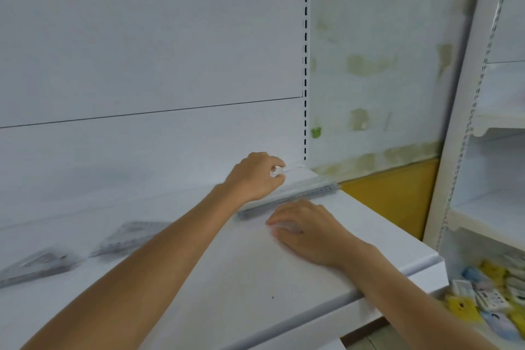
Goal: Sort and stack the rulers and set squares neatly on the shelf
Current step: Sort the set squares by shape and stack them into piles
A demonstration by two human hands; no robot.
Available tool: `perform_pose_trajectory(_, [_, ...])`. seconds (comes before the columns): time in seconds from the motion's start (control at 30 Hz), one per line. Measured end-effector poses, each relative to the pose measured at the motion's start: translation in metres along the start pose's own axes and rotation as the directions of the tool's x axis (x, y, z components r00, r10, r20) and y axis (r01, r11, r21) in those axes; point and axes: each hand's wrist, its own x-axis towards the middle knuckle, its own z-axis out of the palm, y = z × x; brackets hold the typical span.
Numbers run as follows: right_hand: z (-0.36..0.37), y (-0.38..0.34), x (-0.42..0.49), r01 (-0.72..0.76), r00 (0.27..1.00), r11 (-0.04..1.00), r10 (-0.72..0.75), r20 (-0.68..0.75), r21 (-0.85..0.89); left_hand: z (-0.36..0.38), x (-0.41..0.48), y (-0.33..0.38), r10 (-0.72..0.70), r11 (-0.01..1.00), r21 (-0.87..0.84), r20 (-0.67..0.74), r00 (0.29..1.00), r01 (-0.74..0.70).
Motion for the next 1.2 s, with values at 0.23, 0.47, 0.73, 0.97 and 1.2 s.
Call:
perform_pose_trajectory(0.23, [-0.003,0.005,0.003,-0.068,0.996,0.982,0.077,-0.047,0.176,0.027,0.025,0.021,-0.019,0.999,-0.027,0.073,0.997,0.021])
perform_pose_trajectory(0.47, [-0.003,0.006,0.003,-0.091,0.993,0.975,0.103,-0.050,0.203,0.037,0.029,0.022,0.020,0.999,0.025,0.059,0.998,-0.021])
perform_pose_trajectory(0.73, [-0.003,0.004,0.004,-0.106,0.993,0.984,0.113,-0.039,0.144,0.023,0.014,0.010,0.031,0.999,0.024,-0.048,0.998,-0.030])
perform_pose_trajectory(0.97, [-0.012,-0.012,-0.007,-0.050,0.983,0.990,0.026,-0.181,-0.131,-0.019,-0.056,-0.045,-0.063,0.997,0.027,-0.075,0.995,0.066])
perform_pose_trajectory(1.2, [0.004,-0.111,0.042,0.142,0.946,0.981,-0.174,-0.274,-0.136,-0.086,-0.152,-0.123,-0.207,0.978,-0.022,-0.155,0.966,0.206])
